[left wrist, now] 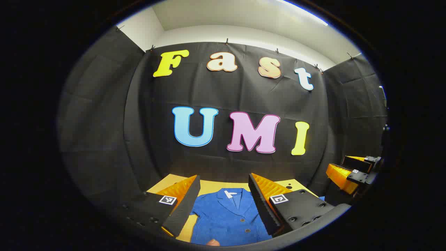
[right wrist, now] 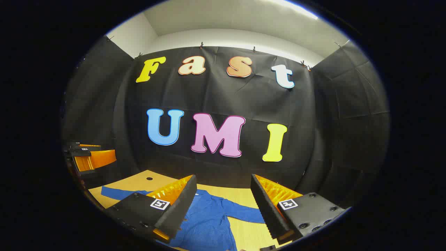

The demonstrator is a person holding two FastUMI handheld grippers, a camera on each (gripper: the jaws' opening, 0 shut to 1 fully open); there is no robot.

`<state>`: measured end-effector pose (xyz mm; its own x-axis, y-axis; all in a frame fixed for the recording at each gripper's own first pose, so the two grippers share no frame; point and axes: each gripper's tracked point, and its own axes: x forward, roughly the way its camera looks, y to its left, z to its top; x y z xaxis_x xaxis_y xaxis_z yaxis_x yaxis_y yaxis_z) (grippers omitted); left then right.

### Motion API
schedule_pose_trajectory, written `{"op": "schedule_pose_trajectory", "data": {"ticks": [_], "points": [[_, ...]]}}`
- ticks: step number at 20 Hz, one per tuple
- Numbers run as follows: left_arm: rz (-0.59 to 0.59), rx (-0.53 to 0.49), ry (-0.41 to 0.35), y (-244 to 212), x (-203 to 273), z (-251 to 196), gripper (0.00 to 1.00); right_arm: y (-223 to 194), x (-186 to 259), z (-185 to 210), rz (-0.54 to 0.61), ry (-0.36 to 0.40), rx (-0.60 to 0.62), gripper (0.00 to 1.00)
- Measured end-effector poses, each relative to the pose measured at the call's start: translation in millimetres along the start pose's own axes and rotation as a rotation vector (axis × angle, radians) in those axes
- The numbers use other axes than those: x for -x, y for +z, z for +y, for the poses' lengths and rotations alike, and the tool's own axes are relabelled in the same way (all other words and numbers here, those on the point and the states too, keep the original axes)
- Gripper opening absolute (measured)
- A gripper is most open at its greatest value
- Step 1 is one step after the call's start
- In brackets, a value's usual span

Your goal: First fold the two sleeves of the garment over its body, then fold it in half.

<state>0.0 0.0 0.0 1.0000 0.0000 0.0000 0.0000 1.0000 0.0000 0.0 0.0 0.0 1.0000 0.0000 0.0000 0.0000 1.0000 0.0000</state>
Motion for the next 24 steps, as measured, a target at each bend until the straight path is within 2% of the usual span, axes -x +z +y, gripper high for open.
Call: {"op": "schedule_pose_trajectory", "data": {"ticks": [24], "points": [[0.008,-0.014,0.022,-3,2,9,0.8,-7,0,-4,0.018,-0.016,-0.003,0.96]]}}
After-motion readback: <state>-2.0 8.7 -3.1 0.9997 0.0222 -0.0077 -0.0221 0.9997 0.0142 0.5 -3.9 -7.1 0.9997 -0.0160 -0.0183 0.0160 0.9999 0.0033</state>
